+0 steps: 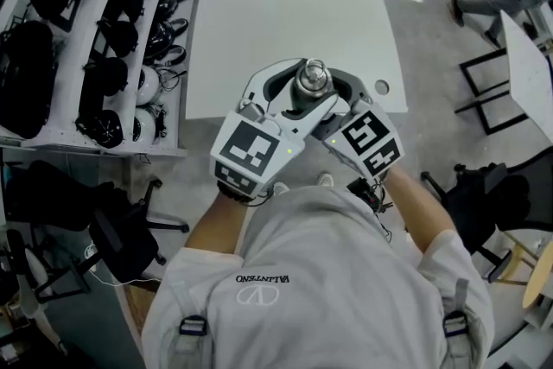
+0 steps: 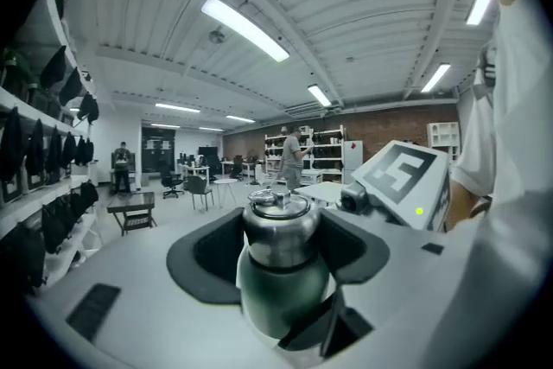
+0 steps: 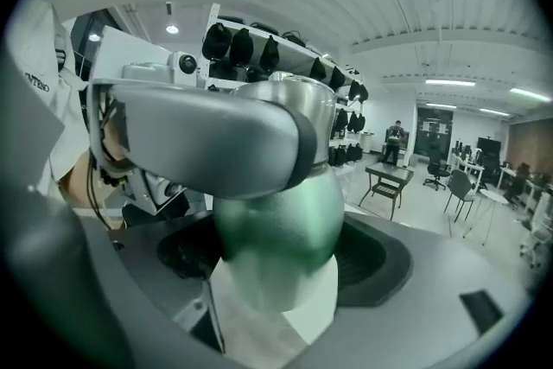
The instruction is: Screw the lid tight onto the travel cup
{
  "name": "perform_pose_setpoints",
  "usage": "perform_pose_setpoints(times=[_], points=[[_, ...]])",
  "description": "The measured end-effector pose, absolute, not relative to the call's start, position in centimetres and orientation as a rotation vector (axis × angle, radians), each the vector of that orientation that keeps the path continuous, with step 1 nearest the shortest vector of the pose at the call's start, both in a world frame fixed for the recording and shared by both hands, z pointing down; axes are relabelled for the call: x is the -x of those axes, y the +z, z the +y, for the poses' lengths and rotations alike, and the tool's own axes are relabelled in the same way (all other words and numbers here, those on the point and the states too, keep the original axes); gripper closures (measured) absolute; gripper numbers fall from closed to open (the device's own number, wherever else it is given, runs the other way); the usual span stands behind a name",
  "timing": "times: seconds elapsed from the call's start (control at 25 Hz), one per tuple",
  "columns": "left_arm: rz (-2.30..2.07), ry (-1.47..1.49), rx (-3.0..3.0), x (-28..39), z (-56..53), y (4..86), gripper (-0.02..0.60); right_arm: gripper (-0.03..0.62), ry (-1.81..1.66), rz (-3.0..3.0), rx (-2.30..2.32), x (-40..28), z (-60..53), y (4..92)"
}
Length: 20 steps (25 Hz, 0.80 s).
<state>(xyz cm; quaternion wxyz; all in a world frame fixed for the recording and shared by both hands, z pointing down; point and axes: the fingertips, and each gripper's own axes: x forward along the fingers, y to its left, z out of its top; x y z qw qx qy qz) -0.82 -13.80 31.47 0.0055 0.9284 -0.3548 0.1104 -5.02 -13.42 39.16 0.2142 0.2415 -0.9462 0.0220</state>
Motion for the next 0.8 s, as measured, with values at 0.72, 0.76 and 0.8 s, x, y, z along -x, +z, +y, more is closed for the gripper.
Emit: perform_pose_setpoints(times=[0.72, 0.76, 0.8], points=[[-0.519, 0.168, -3.206, 0.4, -9.9, 29.7, 0.316, 0.207, 0.028, -2.787, -0.382, 5.8, -9.6, 37.7], [-0.576, 0.170, -3.200, 0.5, -10.2, 29.7, 0.313, 0.207, 0.039, -2.784, -0.404, 5.7, -9.9, 37.8], [-0.642, 0.158, -3.190, 0.7, -10.6, 29.5, 0.299, 0.207, 0.053, -2.782, -0.435, 5.4, -10.3, 37.8]])
